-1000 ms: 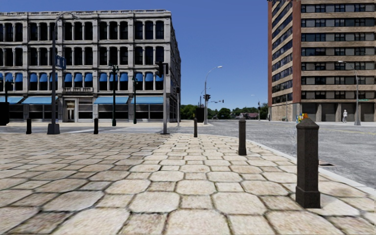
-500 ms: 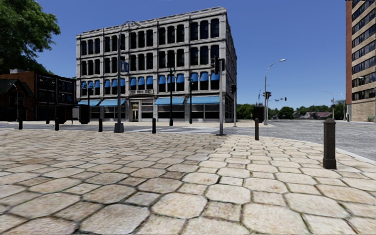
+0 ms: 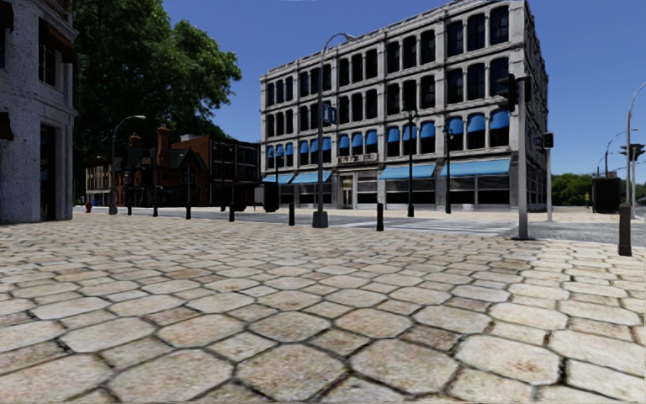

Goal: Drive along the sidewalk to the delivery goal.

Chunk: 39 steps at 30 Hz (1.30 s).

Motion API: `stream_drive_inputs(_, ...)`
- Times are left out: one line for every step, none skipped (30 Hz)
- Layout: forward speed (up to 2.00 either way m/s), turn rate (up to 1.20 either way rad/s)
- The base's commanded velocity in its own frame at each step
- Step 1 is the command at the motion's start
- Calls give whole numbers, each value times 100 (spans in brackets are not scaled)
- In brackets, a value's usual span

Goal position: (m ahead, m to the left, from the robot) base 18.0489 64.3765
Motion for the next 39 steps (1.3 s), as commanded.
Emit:
stream_drive_inputs(130, 81)
stream_drive_inputs(132, 81)
stream_drive_inputs(144, 81)
stream_drive_inputs(144, 81)
stream_drive_inputs(149, 81)
stream_drive_inputs(150, 81)
stream_drive_inputs(151, 81)
stream_drive_inputs(151, 81)
stream_drive_inputs(152, 81)
stream_drive_inputs(152, 81)
stream_drive_inputs(153, 81)
stream_drive_inputs(153, 81)
stream_drive_inputs(153, 81)
stream_drive_inputs(154, 81)
stream_drive_inputs(154, 81)
stream_drive_inputs(155, 81)
stream_drive_inputs(155, 81)
stream_drive_inputs(156, 81)
stream_drive_inputs(156, 81)
stream_drive_inputs(156, 81)
stream_drive_inputs(156, 81)
stream_drive_inputs(156, 81)
stream_drive_inputs(156, 81)
stream_drive_inputs(156, 81)
stream_drive_inputs(156, 81)
stream_drive_inputs(156, 81)
stream_drive_inputs(156, 81)
stream_drive_inputs(157, 81)
stream_drive_inputs(157, 81)
stream_drive_inputs(157, 81)
stream_drive_inputs(158, 81)
stream_drive_inputs(161, 81)
stream_drive_inputs(161, 81)
stream_drive_inputs(162, 81)
stream_drive_inputs(163, 81)
stream_drive_inputs(163, 81)
stream_drive_inputs(163, 81)
stream_drive_inputs(163, 81)
stream_drive_inputs(164, 81)
